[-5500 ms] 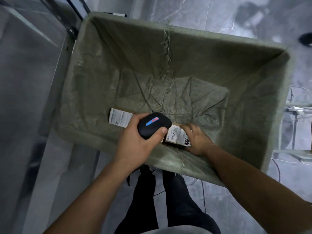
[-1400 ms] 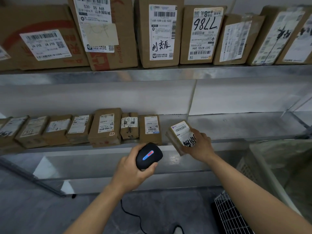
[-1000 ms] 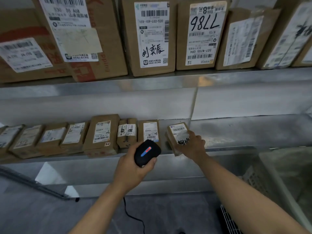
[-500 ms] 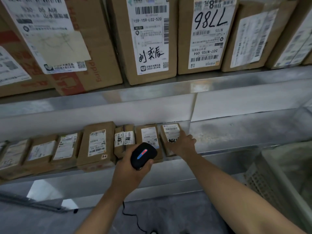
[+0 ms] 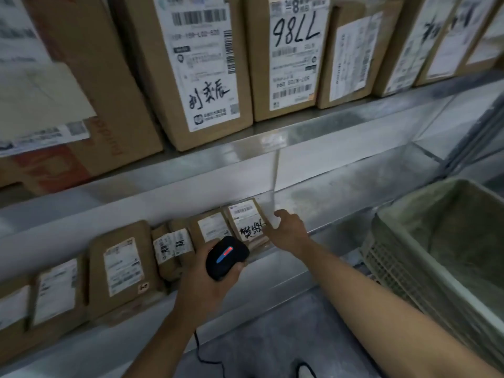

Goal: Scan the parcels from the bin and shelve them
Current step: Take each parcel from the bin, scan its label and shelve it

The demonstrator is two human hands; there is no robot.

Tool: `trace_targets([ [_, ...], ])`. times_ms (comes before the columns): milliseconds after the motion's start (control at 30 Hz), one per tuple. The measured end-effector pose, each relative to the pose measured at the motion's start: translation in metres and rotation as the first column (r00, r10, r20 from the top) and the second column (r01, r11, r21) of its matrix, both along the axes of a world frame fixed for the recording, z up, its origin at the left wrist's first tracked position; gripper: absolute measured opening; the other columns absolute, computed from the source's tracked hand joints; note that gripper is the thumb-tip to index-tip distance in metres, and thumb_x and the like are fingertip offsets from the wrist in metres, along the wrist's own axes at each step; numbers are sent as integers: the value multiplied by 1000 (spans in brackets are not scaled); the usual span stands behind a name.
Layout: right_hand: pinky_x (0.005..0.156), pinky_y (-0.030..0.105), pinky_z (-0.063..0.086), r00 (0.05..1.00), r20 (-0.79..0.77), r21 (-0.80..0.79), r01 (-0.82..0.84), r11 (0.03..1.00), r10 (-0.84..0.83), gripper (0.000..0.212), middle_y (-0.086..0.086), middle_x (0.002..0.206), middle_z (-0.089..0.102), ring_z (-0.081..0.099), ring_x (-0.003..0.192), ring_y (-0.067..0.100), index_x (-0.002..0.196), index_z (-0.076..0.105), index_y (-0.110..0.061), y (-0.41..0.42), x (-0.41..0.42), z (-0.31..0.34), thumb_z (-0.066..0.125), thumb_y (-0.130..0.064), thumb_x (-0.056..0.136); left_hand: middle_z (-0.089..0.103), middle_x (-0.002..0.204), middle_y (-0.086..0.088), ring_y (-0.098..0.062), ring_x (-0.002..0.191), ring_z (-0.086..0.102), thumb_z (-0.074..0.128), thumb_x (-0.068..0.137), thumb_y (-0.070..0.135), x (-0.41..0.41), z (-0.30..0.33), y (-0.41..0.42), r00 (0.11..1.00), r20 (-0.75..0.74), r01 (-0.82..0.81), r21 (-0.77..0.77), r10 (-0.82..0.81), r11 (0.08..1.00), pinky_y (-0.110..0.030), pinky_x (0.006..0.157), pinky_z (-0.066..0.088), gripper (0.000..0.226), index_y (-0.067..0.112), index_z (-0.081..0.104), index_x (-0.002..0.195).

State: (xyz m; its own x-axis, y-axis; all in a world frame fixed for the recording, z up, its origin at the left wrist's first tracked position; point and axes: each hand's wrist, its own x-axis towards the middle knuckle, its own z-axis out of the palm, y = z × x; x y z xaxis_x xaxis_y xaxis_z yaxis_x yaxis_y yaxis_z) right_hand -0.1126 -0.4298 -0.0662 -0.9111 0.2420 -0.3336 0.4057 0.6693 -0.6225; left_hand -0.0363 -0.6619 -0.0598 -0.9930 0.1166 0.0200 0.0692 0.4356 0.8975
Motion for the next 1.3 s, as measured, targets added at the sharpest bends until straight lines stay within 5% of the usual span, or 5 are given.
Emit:
trace_targets([
  [400,107,38,42,940,-11,44,342,939,-342,65,14,142,53,47,133,34,147,45,-14,132,107,-3,65,-41,91,67,114,14,4,98,66,83,79,51,-15,-7,121,921,-34,388,-2,-387,922,-13,74,54,60,31,58,130],
  [633,108,44,46,817,-27,10,577,817,-577,68,18,135,56,52,128,37,143,50,-13,215,186,-18,68,-46,86,69,103,27,8,93,67,88,77,36,4,-12,211,840,-25,540,-51,-542,840,-10,74,51,55,51,55,118],
  [800,107,41,45,706,6,7,708,706,-708,64,16,140,49,53,125,34,146,47,-18,281,246,-25,65,-44,91,71,108,20,12,96,65,89,78,31,22,-8,289,771,-1,634,-92,-637,768,-4,75,46,55,37,59,123],
  [1000,109,40,42,607,45,-33,794,606,-793,62,15,145,44,51,128,34,148,45,-20,347,303,-34,64,-40,92,71,106,24,4,91,69,89,74,44,43,-9,368,711,20,700,-121,-703,704,-23,79,56,62,41,58,126],
  [1300,108,36,38,569,71,-62,822,566,-819,60,14,144,48,49,132,31,146,48,-18,402,332,-54,66,-39,93,71,106,25,5,96,67,87,78,38,55,-6,442,664,52,743,-163,-746,649,-26,84,56,56,46,55,123],
])
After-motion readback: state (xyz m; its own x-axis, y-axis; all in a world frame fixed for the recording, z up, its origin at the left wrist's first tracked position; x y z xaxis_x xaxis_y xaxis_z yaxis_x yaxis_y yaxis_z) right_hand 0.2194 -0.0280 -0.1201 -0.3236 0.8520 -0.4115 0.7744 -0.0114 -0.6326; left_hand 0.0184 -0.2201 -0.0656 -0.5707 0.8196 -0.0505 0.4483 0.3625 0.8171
